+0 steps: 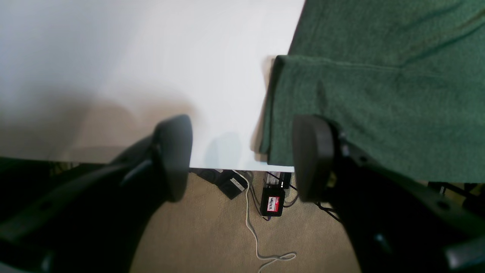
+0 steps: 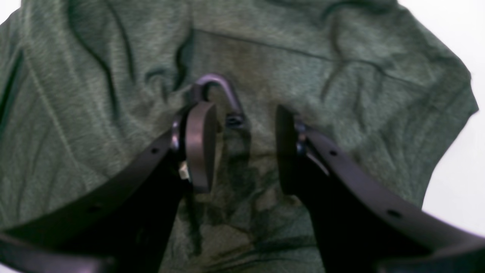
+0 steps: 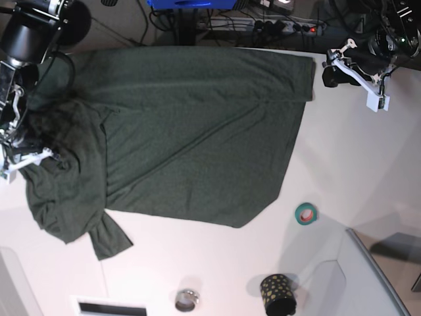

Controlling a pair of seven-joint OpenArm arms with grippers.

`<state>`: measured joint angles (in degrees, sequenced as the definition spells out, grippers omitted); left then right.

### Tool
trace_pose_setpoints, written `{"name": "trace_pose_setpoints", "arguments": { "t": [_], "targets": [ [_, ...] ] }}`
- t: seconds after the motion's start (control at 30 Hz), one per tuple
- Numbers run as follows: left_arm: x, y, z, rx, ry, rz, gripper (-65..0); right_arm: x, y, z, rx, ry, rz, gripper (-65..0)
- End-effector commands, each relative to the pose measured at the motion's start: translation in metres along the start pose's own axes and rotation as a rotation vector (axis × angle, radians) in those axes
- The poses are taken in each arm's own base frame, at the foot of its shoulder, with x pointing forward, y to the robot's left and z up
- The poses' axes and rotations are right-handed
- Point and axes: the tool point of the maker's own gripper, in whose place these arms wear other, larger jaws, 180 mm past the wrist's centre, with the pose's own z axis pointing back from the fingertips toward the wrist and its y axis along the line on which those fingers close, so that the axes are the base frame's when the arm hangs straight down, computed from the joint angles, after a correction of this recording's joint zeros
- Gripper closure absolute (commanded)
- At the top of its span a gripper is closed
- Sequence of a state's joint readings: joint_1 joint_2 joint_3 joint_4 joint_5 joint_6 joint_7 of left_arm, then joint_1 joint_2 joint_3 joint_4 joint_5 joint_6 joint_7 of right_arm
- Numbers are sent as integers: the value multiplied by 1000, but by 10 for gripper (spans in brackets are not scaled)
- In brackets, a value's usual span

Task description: Layout the t-shirt on the table in an organized manner, then fold the t-shirt properly

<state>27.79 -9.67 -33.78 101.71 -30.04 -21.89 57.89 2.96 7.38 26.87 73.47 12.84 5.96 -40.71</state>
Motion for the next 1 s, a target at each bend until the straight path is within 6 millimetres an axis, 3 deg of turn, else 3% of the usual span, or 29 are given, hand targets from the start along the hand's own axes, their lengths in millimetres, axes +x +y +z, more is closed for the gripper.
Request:
{"name": "trace_pose_setpoints", "arguments": {
  "t": [0.0,0.43,0.6,0.83,0.9,0.97],
  "targets": [
    [8,2,5,3,-27,-13,-398,16,0,2,3,-40,0,-236],
    [3,3,5,5,-15,-12,-398,4,0,-13,6,-21,-24,-225],
    [3,3,5,5,-15,-12,-398,6,0,-12,6,-27,-23,-110],
    [3,3,5,5,-15,-12,-398,10,0,-9,6,-41,-17,-50],
    [3,3,5,5,-16,-12,-398,20,0,-1,6,-77,-3,-65],
    [3,3,5,5,-16,-12,-398,32,4,8,9,-119,16,-155]
  ]
}}
